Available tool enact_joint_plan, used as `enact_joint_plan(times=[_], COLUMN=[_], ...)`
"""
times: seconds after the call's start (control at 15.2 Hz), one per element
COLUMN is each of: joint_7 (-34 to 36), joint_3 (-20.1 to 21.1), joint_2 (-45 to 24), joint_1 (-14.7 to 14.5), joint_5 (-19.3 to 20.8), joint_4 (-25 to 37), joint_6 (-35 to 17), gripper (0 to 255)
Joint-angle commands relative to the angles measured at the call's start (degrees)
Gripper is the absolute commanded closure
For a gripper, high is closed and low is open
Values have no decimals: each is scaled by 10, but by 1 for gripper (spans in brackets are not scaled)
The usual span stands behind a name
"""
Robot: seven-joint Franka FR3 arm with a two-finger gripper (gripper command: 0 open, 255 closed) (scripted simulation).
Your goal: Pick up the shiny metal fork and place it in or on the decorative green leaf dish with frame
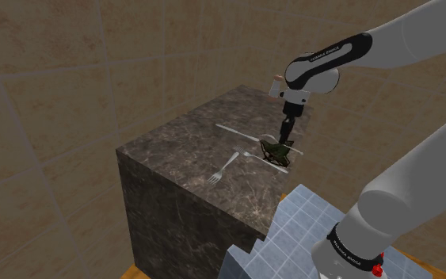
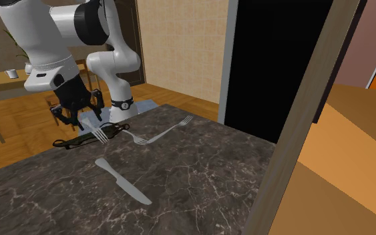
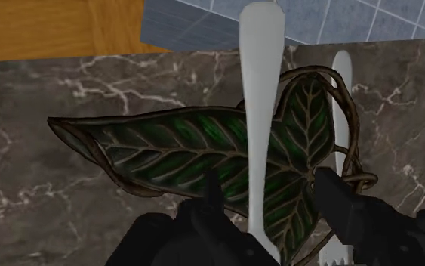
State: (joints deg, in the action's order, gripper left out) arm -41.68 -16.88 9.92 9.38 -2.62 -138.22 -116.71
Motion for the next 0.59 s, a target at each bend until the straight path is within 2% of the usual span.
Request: enact_joint_plan(times=[0.0,0.26,0.53], joint_7=[0,0,5], joint_3=[0,0,0], joint_2=[0,0,18], joint_1=[0,0,2], joint_5=[0,0,7], joint_4=[0,0,59], joint_6=[0,0,76], gripper=[0,0,0])
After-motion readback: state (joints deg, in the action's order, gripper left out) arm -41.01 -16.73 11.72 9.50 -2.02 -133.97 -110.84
